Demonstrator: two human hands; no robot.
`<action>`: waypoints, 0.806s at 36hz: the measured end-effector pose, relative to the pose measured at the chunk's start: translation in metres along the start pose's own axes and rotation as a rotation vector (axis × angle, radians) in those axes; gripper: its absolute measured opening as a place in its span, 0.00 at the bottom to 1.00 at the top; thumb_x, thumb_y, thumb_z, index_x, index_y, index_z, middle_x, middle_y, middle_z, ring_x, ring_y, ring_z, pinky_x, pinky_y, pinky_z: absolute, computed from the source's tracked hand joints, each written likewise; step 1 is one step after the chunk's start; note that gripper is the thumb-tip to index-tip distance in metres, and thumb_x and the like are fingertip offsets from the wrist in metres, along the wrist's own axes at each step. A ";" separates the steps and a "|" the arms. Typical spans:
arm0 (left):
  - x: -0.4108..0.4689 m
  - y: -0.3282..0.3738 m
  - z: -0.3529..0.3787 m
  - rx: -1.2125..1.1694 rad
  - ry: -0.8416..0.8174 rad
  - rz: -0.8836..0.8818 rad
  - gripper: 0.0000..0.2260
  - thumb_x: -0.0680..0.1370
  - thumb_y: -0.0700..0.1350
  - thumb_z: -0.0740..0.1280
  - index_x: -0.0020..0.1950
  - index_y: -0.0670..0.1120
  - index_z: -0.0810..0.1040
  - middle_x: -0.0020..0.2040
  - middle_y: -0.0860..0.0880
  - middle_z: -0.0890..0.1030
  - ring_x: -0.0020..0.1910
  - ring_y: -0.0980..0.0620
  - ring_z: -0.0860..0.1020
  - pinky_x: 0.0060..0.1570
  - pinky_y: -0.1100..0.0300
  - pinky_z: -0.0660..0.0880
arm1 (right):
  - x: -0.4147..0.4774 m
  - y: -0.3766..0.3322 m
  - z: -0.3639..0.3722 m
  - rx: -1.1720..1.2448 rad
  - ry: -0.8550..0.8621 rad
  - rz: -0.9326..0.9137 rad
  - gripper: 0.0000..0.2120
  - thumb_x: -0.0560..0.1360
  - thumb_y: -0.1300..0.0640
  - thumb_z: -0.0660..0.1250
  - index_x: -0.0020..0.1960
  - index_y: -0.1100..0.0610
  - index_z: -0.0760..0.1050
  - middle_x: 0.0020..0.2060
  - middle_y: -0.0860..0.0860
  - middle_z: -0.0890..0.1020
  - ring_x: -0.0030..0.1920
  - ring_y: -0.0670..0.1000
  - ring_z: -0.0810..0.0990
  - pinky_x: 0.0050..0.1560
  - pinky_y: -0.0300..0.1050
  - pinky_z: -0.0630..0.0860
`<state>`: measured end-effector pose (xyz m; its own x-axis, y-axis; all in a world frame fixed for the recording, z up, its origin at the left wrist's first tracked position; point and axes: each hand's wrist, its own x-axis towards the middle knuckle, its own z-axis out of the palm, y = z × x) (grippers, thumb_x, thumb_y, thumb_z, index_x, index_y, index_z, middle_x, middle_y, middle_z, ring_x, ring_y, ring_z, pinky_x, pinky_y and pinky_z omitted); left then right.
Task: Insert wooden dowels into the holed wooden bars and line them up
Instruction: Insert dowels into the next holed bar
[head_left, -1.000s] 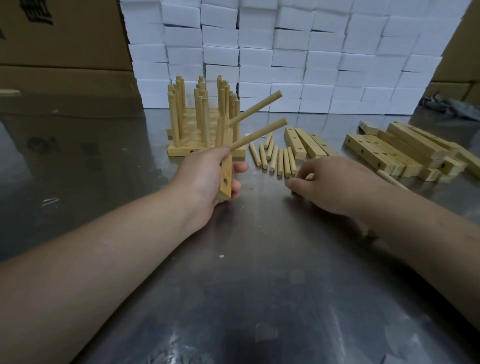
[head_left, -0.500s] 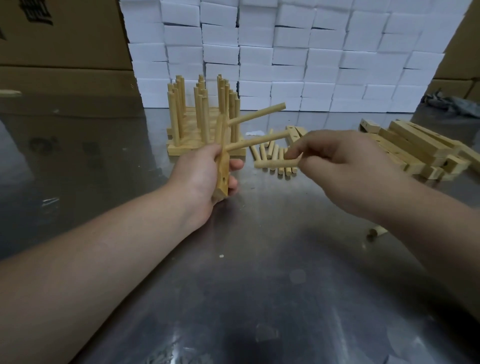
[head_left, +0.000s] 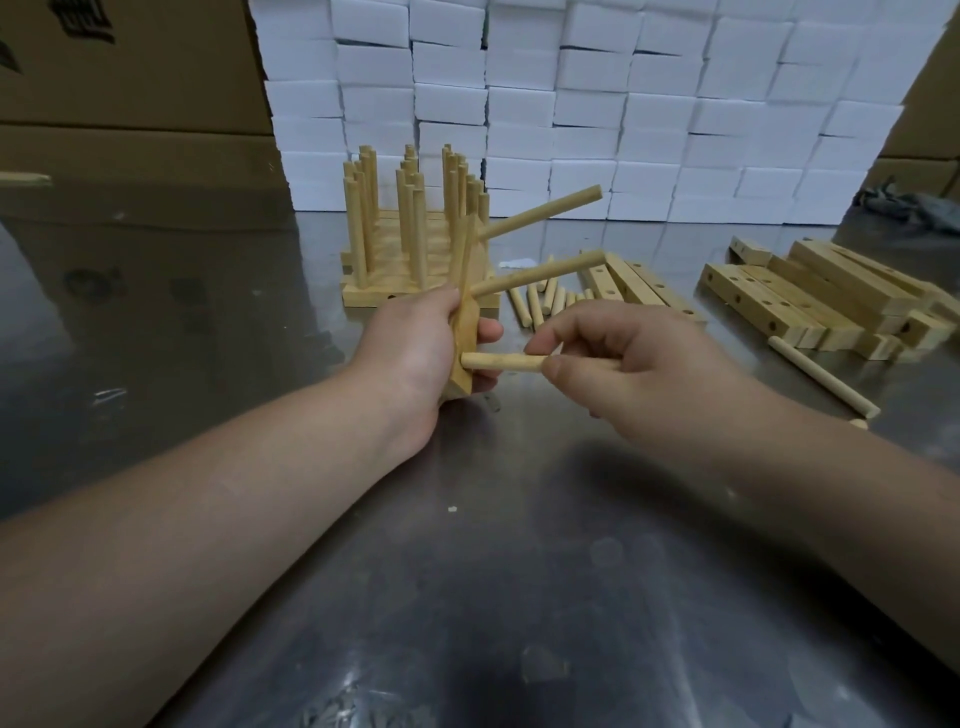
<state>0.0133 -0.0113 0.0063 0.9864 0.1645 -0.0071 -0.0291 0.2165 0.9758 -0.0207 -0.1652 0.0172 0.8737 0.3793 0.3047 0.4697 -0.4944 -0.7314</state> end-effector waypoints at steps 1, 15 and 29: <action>0.000 0.000 0.000 0.004 -0.001 0.002 0.11 0.81 0.45 0.56 0.43 0.43 0.74 0.24 0.51 0.78 0.20 0.54 0.74 0.22 0.63 0.71 | 0.001 0.000 0.000 -0.023 -0.012 -0.007 0.03 0.71 0.49 0.65 0.41 0.46 0.77 0.28 0.41 0.74 0.27 0.40 0.69 0.26 0.34 0.66; -0.011 0.001 0.007 -0.107 -0.067 -0.007 0.10 0.81 0.43 0.56 0.43 0.43 0.73 0.22 0.50 0.75 0.18 0.55 0.73 0.20 0.65 0.71 | 0.001 -0.003 -0.001 -0.254 -0.019 -0.161 0.10 0.72 0.49 0.66 0.37 0.35 0.73 0.33 0.42 0.81 0.36 0.43 0.76 0.35 0.33 0.70; -0.011 -0.002 0.009 -0.088 -0.098 0.057 0.12 0.81 0.43 0.54 0.41 0.46 0.72 0.23 0.53 0.75 0.20 0.57 0.73 0.26 0.66 0.69 | -0.003 -0.008 0.009 -0.035 0.044 0.043 0.15 0.75 0.50 0.64 0.34 0.59 0.76 0.20 0.47 0.70 0.23 0.43 0.68 0.29 0.42 0.69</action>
<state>0.0036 -0.0218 0.0066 0.9936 0.0856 0.0735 -0.0957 0.2942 0.9510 -0.0283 -0.1557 0.0168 0.8974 0.3225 0.3010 0.4353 -0.5365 -0.7229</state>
